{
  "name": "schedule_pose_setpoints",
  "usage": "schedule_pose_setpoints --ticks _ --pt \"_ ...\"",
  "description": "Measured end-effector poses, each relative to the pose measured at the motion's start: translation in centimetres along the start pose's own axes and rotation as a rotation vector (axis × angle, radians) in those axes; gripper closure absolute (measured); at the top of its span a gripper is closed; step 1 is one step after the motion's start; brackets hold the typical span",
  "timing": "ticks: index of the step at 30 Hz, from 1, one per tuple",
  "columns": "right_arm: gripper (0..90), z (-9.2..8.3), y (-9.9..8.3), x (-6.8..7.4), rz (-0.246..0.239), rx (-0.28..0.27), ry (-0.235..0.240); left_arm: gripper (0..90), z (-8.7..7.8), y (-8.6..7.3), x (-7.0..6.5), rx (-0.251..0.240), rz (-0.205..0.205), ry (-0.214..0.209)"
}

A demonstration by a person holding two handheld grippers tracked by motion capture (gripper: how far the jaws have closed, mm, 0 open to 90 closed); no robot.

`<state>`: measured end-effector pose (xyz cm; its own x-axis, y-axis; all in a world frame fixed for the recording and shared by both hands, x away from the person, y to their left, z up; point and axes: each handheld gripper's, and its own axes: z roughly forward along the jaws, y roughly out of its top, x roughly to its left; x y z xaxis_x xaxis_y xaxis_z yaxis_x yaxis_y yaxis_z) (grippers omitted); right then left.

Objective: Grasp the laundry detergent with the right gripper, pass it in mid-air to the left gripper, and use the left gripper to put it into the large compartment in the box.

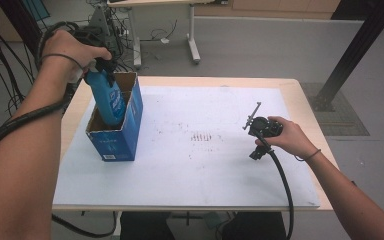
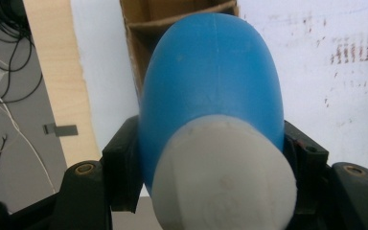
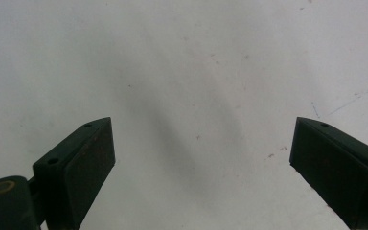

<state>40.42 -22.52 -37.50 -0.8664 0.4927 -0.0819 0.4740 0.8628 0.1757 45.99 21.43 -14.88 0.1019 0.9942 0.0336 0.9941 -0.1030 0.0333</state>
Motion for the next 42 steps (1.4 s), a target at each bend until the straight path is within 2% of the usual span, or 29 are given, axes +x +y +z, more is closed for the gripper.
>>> schedule_pose_setpoints --ticks 10,30,42 --pt "7.9 0.1 0.0 0.1 -0.004 0.004 0.002 37.4 2.1 -0.1 0.2 0.039 0.002 -0.002" --pt "8.0 0.4 0.2 0.0 -0.01 0.012 0.006 37.5 6.1 0.2 0.5 0.085 0.0 -0.024" --pt "8.2 0.4 0.3 0.0 -0.008 0.015 0.003 37.5 7.8 0.0 0.8 0.087 -0.013 -0.033"
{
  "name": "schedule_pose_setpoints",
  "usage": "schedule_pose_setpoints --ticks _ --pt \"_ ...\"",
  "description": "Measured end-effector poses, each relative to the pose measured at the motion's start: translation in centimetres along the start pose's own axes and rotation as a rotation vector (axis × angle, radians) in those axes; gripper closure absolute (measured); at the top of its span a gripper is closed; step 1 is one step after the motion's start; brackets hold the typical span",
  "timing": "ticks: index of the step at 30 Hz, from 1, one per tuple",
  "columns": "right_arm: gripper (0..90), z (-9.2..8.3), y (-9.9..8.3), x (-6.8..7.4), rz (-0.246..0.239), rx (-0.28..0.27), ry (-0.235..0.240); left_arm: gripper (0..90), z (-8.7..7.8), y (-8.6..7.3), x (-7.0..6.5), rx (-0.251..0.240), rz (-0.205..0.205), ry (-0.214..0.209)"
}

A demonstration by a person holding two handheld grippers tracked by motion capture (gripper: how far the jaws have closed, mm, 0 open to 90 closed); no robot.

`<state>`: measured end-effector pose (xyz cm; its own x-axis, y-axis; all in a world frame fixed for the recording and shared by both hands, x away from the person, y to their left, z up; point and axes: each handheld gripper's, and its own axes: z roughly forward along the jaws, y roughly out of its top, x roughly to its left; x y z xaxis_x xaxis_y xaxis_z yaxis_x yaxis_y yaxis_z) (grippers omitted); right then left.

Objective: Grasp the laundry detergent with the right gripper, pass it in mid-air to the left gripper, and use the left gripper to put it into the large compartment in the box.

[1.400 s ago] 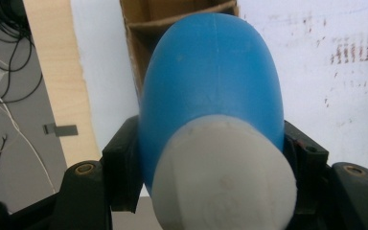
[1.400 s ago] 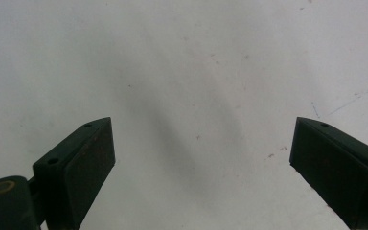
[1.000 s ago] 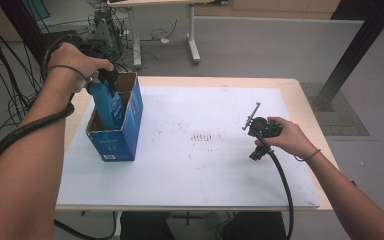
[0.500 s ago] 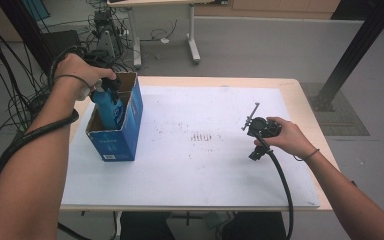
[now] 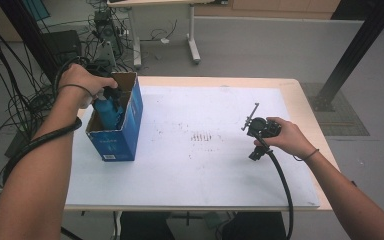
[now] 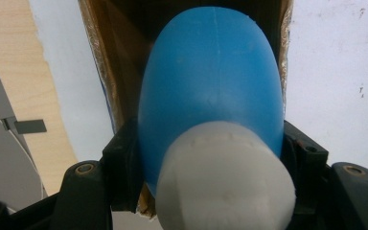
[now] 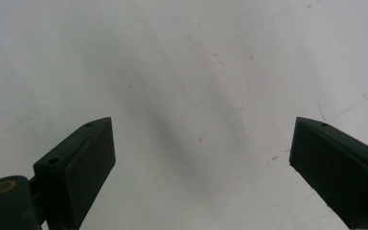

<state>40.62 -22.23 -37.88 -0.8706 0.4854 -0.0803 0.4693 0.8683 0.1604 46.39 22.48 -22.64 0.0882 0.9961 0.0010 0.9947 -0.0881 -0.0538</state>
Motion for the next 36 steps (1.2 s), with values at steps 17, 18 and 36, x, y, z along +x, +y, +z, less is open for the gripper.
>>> schedule_pose_setpoints --ticks 17,18,36 --pt "8.2 0.2 0.1 0.0 0.002 0.008 0.002 37.5 2.4 0.1 0.2 0.028 0.0 -0.001" --pt "8.2 0.2 0.1 0.0 -0.001 0.008 0.001 37.5 2.5 0.1 0.2 0.03 0.0 -0.002" --pt "8.2 0.3 0.2 0.1 0.001 0.008 0.008 37.5 3.9 0.0 0.0 0.044 0.005 0.007"
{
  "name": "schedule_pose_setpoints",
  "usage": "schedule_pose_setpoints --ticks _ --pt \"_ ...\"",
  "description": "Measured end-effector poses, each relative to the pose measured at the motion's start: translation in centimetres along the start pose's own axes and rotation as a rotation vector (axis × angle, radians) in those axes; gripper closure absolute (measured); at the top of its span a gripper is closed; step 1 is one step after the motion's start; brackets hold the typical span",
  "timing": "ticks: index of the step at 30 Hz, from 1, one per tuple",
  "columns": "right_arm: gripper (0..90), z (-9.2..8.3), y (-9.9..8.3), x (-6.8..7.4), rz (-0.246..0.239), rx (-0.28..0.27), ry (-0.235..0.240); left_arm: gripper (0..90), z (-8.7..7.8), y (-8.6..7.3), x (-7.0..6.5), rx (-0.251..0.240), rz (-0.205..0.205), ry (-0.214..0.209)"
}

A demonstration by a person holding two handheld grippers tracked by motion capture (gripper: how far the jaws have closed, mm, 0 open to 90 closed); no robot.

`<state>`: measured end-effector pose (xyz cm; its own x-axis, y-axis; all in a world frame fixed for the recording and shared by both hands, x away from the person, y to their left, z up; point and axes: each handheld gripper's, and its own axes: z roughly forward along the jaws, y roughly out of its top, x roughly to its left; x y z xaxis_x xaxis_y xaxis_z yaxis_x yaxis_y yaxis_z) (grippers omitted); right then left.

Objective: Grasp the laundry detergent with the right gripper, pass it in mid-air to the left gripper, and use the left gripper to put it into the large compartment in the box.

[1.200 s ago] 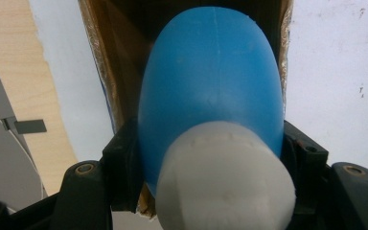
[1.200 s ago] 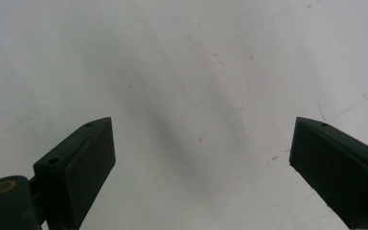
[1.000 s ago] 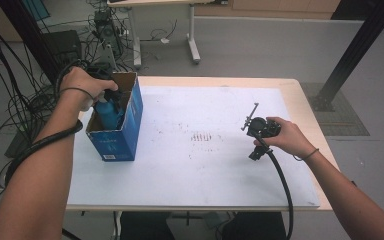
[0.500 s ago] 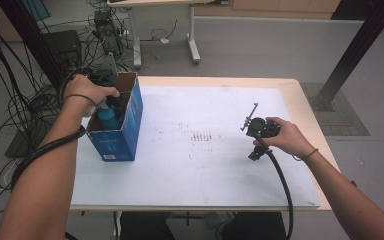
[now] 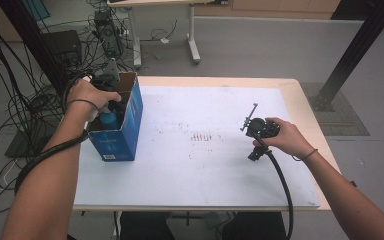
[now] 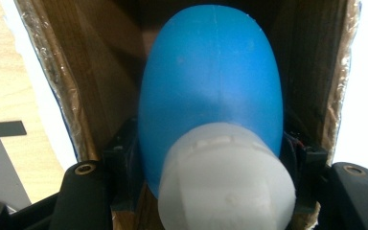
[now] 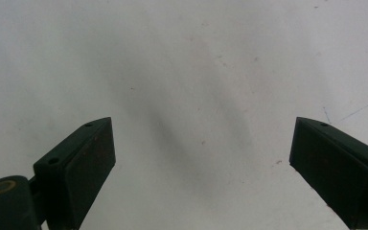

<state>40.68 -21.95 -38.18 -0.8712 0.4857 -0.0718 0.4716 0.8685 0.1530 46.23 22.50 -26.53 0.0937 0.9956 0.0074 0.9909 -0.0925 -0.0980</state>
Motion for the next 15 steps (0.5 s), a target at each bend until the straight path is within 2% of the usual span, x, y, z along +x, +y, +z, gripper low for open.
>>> schedule_pose_setpoints --ticks 15 --pt "8.0 -0.03 -0.06 -0.01 0.003 -0.005 -0.002 37.5 0.11 -0.13 0.14 0.002 -0.005 -0.005"
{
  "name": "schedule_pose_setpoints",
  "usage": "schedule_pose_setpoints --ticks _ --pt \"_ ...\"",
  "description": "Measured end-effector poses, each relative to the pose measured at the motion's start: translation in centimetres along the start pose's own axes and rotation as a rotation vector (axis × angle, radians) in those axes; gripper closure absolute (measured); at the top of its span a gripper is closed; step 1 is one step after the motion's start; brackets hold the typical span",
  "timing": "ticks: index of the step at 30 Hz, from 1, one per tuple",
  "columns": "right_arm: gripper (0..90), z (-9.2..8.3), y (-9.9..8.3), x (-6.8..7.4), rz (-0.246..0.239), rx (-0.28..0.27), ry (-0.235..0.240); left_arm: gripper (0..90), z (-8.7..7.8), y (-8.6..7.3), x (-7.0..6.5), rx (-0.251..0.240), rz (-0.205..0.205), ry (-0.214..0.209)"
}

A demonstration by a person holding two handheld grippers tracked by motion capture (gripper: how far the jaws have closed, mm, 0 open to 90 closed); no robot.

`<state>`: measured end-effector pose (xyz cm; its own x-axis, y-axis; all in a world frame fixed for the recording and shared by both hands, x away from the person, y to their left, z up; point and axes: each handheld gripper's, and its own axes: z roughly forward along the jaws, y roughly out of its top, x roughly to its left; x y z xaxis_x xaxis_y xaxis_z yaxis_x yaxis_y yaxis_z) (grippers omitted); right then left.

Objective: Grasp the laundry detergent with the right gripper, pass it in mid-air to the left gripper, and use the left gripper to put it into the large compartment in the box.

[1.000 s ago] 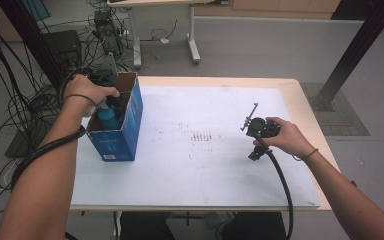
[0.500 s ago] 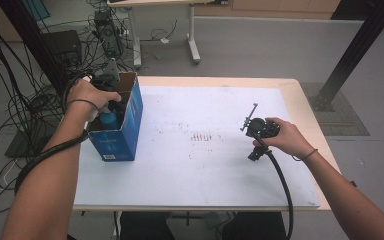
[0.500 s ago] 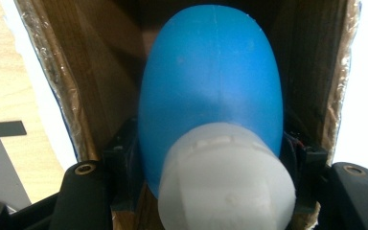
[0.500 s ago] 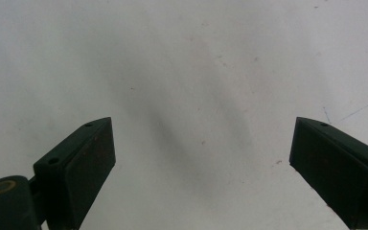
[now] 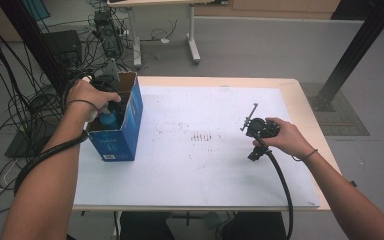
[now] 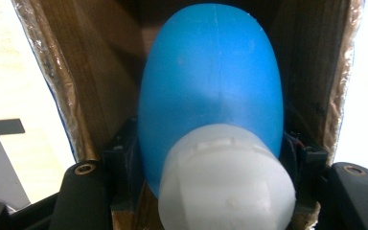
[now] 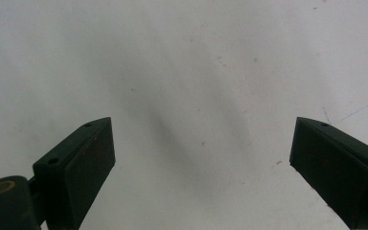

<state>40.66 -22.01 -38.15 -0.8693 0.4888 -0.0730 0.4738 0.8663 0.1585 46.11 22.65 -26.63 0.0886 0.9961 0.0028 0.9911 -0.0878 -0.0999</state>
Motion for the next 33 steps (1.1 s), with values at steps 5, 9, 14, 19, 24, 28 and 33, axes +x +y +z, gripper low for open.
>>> schedule_pose_setpoints --ticks 5,9,14,19,24,28,33 --pt "7.9 0.02 -0.01 -0.03 -0.001 -0.001 0.001 37.5 0.01 0.03 0.01 0.0 -0.001 -0.001" --pt "7.9 0.02 -0.03 -0.04 0.0 -0.003 0.004 37.5 0.02 0.04 -0.03 0.001 -0.001 0.0" --pt "7.9 0.02 -0.07 -0.09 0.005 -0.002 0.004 37.5 0.03 0.08 0.03 0.002 -0.003 -0.002" --pt "7.9 0.07 -0.07 -0.1 0.007 -0.005 0.005 37.5 0.02 0.1 0.03 0.005 -0.002 -0.002" --pt "7.8 0.13 -0.06 -0.1 0.008 -0.006 0.008 37.5 0.03 0.13 0.01 0.004 -0.002 -0.002" --pt "7.8 0.1 -0.11 -0.12 0.006 -0.005 0.005 37.5 0.03 0.09 -0.01 0.005 -0.002 -0.001" --pt "7.8 0.07 -0.15 -0.17 0.004 -0.006 0.004 37.5 0.03 0.07 0.01 0.006 -0.002 -0.003"
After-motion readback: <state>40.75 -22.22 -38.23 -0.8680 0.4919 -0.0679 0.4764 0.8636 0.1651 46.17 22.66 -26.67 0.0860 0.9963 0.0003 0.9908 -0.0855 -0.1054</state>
